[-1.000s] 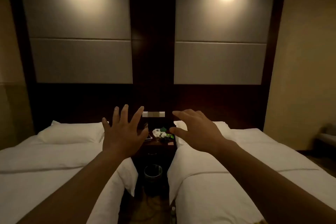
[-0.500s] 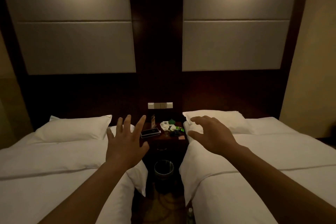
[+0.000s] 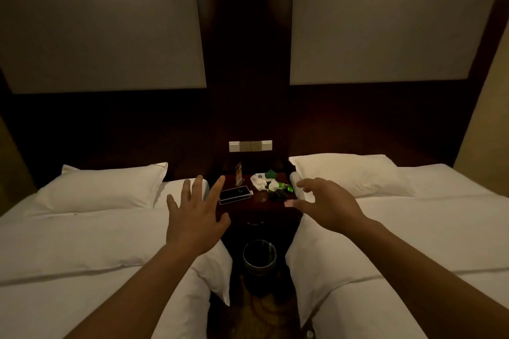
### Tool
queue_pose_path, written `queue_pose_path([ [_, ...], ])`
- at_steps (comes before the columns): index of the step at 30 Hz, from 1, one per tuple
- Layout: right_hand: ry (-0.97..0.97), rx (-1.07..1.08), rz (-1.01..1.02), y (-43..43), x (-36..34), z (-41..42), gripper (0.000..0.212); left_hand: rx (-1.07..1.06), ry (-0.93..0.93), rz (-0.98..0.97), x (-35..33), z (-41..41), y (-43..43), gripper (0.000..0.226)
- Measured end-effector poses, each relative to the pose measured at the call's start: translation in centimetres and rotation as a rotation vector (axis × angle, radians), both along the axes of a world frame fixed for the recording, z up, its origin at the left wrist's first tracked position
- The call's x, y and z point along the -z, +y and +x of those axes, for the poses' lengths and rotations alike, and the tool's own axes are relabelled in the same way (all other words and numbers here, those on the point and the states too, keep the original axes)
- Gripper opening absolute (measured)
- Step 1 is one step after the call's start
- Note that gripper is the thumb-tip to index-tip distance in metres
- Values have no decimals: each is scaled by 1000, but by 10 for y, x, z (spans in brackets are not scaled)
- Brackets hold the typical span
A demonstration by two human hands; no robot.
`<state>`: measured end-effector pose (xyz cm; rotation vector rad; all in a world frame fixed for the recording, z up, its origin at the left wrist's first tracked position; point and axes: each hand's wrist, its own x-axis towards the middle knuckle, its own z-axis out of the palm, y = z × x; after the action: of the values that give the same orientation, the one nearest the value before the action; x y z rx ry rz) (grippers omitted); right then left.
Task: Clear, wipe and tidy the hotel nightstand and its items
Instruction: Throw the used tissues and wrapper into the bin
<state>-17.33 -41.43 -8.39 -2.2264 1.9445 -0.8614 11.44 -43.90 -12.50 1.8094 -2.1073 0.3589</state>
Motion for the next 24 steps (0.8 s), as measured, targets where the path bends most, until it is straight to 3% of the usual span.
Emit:
queue_pose_path([
  [7,-36,-19,96,-140,31,-16,42,-61,-8,102,39,-9,-126,81],
  [14,-55,-34,202,-258,64,-20,48,-81,-2,208,82,-19,-230,78],
  [24,-66,50,331,-421,146,2,43,38,41,339,165,-6,-419,66],
])
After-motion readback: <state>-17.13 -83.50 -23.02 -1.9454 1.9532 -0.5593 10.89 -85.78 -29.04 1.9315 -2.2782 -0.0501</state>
